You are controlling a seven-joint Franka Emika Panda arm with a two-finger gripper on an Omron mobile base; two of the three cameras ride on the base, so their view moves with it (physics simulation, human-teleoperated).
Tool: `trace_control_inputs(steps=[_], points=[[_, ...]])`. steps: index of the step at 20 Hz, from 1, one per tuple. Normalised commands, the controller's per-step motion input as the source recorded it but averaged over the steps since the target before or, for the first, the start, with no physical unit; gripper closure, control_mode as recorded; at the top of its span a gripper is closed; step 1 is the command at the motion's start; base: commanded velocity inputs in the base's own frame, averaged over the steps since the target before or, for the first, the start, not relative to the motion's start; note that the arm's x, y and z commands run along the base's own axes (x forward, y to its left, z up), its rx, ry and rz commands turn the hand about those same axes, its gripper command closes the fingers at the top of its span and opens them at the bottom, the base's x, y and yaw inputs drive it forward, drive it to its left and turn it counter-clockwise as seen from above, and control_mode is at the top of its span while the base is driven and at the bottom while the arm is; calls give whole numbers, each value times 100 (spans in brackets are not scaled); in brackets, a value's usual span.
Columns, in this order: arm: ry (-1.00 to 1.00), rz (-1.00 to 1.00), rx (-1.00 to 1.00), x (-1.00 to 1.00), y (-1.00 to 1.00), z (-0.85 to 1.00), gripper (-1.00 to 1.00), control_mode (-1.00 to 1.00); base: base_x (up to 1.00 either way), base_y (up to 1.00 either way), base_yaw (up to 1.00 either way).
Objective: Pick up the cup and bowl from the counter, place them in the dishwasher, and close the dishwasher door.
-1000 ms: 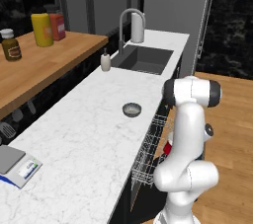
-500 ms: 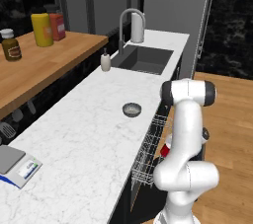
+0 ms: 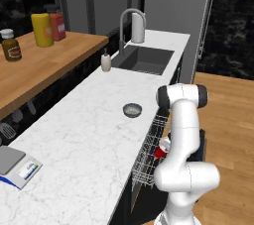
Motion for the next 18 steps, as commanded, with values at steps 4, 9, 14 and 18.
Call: trace_control_inputs(steps=[4,9,14,18], points=[[-1,0,0,46,11,-62,100,-100,0,0,0],[-2,0,0,30,0,-71,100,-100,0,0,0],[0,0,0,1,-21,-83,-100,-100,0,0,0],[0,0,0,-5,-84,-100,-100,-100,0,0,0]])
